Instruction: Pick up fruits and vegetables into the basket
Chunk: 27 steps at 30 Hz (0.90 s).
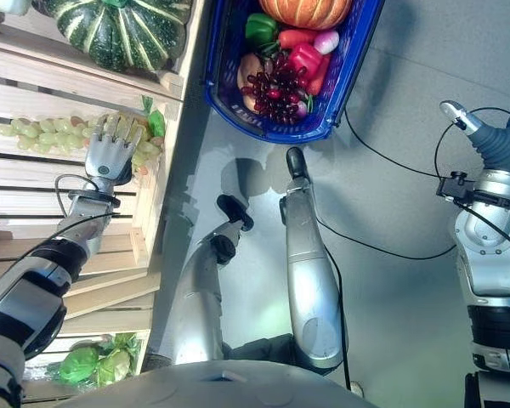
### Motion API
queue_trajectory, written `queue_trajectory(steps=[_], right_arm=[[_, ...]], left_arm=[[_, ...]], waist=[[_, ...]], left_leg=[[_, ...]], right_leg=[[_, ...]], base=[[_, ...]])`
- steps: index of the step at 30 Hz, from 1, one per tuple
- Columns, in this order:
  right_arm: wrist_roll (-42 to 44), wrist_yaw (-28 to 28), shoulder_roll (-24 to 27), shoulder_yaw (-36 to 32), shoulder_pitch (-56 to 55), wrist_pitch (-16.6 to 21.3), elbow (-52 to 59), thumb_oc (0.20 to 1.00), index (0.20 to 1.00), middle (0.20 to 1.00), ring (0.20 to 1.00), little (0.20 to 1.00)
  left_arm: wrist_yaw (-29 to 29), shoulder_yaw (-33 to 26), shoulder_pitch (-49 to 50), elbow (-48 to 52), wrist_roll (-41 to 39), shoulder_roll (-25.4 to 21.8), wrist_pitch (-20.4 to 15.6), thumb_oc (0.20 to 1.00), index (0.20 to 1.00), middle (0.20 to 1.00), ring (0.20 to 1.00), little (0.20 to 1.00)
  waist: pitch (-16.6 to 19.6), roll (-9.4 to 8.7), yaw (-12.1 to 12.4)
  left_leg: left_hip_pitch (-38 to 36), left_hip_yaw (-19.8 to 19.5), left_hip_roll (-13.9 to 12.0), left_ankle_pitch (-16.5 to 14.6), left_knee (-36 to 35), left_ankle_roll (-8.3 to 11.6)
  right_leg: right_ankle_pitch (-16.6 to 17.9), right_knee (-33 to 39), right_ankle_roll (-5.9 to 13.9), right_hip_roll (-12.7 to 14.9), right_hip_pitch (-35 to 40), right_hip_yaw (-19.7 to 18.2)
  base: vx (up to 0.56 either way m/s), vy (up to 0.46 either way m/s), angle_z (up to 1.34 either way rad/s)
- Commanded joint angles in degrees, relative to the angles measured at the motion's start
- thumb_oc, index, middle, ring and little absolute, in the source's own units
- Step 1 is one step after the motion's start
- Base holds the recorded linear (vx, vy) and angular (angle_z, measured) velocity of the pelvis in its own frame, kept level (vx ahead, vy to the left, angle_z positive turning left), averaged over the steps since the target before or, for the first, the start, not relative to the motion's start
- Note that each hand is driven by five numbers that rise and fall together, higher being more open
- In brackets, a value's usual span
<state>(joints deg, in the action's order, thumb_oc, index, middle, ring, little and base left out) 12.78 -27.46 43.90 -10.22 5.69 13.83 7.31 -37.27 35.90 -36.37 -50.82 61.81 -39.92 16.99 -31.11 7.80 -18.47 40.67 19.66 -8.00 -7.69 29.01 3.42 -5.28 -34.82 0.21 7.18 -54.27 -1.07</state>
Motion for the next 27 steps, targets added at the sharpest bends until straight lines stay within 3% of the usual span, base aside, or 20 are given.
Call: queue_trajectory(steps=[1, 8, 14, 27], right_arm=[[-1.47, -2.95, 1.01, -0.52, 1.02, 1.37, 4.10, 1.000, 1.000, 1.000, 1.000, 1.000], [-3.08, -4.16, 1.02, 0.65, 2.75, 0.27, 3.54, 1.000, 1.000, 1.000, 1.000, 1.000], [-3.82, -4.88, 1.23, 1.52, 4.03, 0.12, 2.98, 1.000, 1.000, 1.000, 1.000, 1.000], [-3.50, -5.43, 0.81, 3.17, 5.72, 1.19, 1.42, 1.000, 1.000, 1.000, 1.000, 1.000]], left_arm=[[-3.07, -1.25, 1.49, -5.35, 1.47, -2.30, 8.06, 1.000, 1.000, 1.000, 1.000, 1.000], [-2.95, -0.98, -0.28, -5.53, 3.57, -1.46, 13.09, 1.000, 1.000, 1.000, 1.000, 1.000], [-0.77, -0.41, -1.92, -5.84, 2.87, -1.58, 15.33, 1.000, 1.000, 1.000, 1.000, 1.000], [-0.58, 1.06, -3.54, -8.28, 1.44, -0.72, 13.34, 1.000, 1.000, 1.000, 1.000, 1.000]], waist=[[1.32, -3.28, -0.91], [1.32, -3.67, -0.59], [1.32, -4.24, -0.38], [1.32, -5.07, -0.08]], left_leg=[[4.59, -0.61, -1.00, -0.95, 3.25, 1.50], [6.90, -1.57, -1.03, -1.35, 4.30, 1.32], [9.33, -2.55, -0.95, -1.78, 5.43, 1.13], [11.73, -3.63, -0.73, -1.97, 6.21, 0.86]], right_leg=[[-3.00, -1.84, 3.79, -0.95, -1.22, 1.26], [-2.80, -2.41, 3.62, -1.19, -3.21, 1.29], [-2.29, -2.68, 3.53, -1.61, -5.19, 1.20], [-1.56, -2.70, 3.48, -2.28, -6.95, 1.30]], base=[[0.00, 0.000, 0.00], [0.00, -0.004, 0.00], [0.00, 0.000, 0.00], [0.00, -0.007, -0.02]])
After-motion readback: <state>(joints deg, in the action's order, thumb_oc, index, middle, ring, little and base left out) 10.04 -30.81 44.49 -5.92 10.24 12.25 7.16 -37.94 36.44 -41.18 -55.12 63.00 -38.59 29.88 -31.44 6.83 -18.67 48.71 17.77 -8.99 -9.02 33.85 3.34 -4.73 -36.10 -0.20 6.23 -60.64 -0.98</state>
